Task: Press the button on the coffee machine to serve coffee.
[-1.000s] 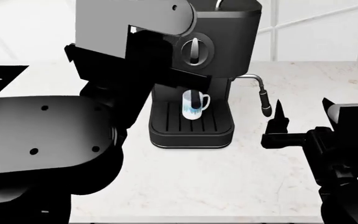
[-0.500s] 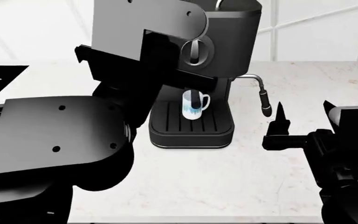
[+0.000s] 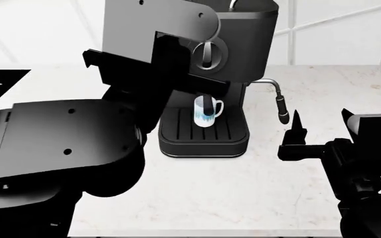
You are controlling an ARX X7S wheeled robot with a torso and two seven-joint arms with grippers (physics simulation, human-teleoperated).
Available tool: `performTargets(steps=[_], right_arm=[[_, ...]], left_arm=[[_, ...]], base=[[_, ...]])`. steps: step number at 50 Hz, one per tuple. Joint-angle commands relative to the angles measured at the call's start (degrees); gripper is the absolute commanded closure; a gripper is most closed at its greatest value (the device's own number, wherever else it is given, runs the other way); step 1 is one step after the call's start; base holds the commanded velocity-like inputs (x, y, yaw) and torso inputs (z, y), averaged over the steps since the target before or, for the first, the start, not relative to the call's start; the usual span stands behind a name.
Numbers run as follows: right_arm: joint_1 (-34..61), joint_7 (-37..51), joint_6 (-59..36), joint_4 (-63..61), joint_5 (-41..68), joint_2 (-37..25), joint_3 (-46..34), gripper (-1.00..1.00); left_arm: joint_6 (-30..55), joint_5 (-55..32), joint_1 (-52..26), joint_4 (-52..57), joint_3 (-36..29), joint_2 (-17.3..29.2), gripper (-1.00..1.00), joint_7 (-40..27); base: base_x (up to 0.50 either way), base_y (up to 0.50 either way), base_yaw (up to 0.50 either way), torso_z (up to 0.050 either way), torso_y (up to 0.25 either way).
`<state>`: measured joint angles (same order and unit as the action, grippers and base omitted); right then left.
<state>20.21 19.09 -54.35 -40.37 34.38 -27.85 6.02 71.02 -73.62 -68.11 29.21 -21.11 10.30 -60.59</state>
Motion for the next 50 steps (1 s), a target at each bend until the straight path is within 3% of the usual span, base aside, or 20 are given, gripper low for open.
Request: performTargets(steps=[1,50], right_arm=[[0.5,0.3,-0.4,0.0,0.4,-0.2,-0.1,-1.00],[0.0,0.7,0.5,1.2,0.7,-0.3,-1.2,-1.00]], left_arm=[[-2.3,3.3,0.3,-1.8,-1.6,0.8,1.00,1.8],[-6.5,6.6,-0.2,-6.2,-5.9,2.2,1.00,7.4]], base=[[0.00,0.00,0.00,0.000,0.000],[0.00,0.00,0.00,0.000,0.000]])
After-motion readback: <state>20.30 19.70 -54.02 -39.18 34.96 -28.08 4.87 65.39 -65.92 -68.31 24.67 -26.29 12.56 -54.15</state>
